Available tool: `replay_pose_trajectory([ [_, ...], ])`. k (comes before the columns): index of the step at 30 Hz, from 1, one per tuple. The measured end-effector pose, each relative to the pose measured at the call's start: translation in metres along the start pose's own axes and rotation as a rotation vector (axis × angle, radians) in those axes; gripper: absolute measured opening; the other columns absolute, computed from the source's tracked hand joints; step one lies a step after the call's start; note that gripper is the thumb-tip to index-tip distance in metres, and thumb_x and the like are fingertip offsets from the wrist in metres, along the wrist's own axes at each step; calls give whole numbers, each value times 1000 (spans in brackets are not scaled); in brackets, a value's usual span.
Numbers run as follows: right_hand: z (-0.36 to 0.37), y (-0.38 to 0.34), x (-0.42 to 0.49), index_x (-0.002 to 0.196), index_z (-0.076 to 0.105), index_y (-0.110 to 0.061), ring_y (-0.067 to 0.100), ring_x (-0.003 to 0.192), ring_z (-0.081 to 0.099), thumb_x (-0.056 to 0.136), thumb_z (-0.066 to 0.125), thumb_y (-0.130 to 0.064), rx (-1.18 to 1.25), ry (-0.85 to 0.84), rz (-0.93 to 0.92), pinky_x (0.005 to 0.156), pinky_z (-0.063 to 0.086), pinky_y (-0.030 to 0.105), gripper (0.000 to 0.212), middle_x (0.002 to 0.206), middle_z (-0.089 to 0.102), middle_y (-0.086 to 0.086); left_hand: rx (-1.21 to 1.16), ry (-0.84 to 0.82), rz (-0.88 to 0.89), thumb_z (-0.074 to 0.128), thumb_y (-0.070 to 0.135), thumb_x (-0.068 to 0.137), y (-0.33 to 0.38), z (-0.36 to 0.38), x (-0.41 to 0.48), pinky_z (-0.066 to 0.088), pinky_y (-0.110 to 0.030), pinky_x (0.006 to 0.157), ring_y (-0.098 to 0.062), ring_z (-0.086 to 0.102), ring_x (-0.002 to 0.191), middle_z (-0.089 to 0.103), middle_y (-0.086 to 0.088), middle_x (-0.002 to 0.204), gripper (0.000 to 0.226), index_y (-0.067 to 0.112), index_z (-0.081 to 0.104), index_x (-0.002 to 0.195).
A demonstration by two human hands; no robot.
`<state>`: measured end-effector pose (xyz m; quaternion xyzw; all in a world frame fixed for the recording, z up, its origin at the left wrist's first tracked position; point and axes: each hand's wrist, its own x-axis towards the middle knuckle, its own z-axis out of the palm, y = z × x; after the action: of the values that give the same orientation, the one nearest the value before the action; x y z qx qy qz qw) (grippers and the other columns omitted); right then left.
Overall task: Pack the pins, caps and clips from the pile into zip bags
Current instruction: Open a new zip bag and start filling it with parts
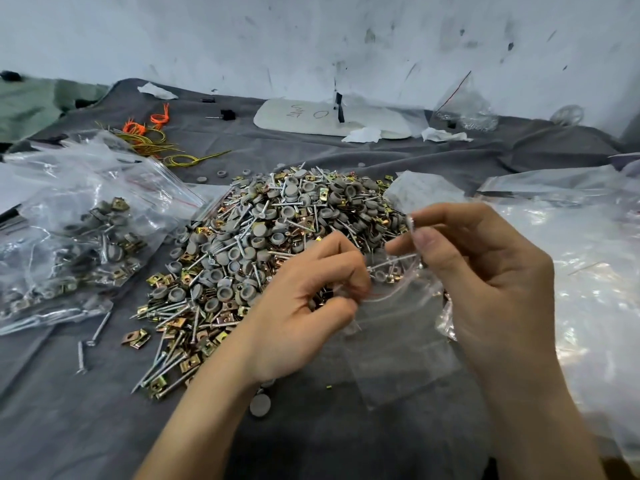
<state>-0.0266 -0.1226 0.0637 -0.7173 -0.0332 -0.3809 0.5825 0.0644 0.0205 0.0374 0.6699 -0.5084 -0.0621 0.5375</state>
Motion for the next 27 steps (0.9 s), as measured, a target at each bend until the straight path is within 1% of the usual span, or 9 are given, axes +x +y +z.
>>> replay_pose_trajectory([
  [5, 5, -1, -1, 101, 63, -22, 15, 82, 71, 87, 62, -13, -25, -6, -11, 76, 52, 19, 17, 85, 72, -6, -11, 12, 18, 49, 23, 72, -1, -2, 0, 38, -25, 74, -18, 50, 83, 51, -3, 88, 20, 5, 55, 71],
  [7, 7, -1, -1, 105, 64, -26, 15, 86, 71, 85, 65, -15, -32, 17, -8, 80, 51, 21, 23, 88, 70, -7, -14, -3, 18, 49, 22, 72, 1, -2, 0, 38, -26, 73, -17, 49, 82, 50, -1, 87, 12, 11, 54, 69],
  [10, 7, -1, -1, 113, 65, -28, 10, 91, 69, 87, 63, -14, -78, 32, -38, 83, 48, 17, 30, 92, 69, -9, 3, -18, 14, 48, 23, 70, 4, -3, 1, 37, -25, 74, -17, 50, 83, 51, 0, 88, 5, 27, 50, 70],
  [13, 5, -4, 0, 107, 68, -25, 11, 93, 67, 89, 60, -13, -88, 16, -56, 83, 47, 17, 23, 93, 71, -5, -6, -7, 8, 47, 23, 69, 4, -4, 0, 39, -24, 76, -17, 51, 87, 52, -1, 90, 4, 27, 50, 70],
  [16, 6, -6, -2, 98, 65, -20, 14, 93, 69, 88, 60, -8, -21, -32, -23, 83, 48, 18, 16, 90, 73, 0, -17, -2, 26, 47, 22, 68, 5, -4, 0, 42, -31, 76, -20, 51, 89, 51, -4, 90, 2, 24, 48, 69],
  [20, 7, -6, -4, 91, 68, -18, -1, 102, 63, 84, 64, -13, -133, -96, 23, 85, 46, 12, 10, 92, 72, -6, -64, 17, 59, 47, 19, 69, 5, -5, 0, 39, -20, 77, -18, 50, 87, 49, -10, 89, 6, 13, 46, 68],
  [23, 5, -6, -3, 98, 71, -28, 2, 98, 63, 85, 64, -26, -189, -52, 64, 83, 44, 16, 15, 97, 70, -14, -84, 56, 84, 49, 19, 71, 4, -7, -1, 40, -20, 77, -16, 50, 88, 51, -10, 90, 4, 19, 51, 74],
  [25, 2, -5, -2, 102, 69, -26, 3, 96, 64, 87, 62, -23, -149, 7, 45, 80, 45, 13, 16, 102, 70, -13, -104, 89, 87, 49, 19, 71, 3, -9, -1, 41, -19, 77, -14, 51, 88, 52, -9, 90, 5, 19, 53, 73],
  [27, -2, 1, 0, 97, 69, -23, 0, 96, 64, 88, 61, -18, -136, 68, 43, 77, 47, 10, 13, 103, 71, -11, -144, 143, 75, 49, 20, 69, 0, -12, -1, 42, -19, 75, -9, 51, 88, 53, -2, 89, 5, 21, 54, 72],
])
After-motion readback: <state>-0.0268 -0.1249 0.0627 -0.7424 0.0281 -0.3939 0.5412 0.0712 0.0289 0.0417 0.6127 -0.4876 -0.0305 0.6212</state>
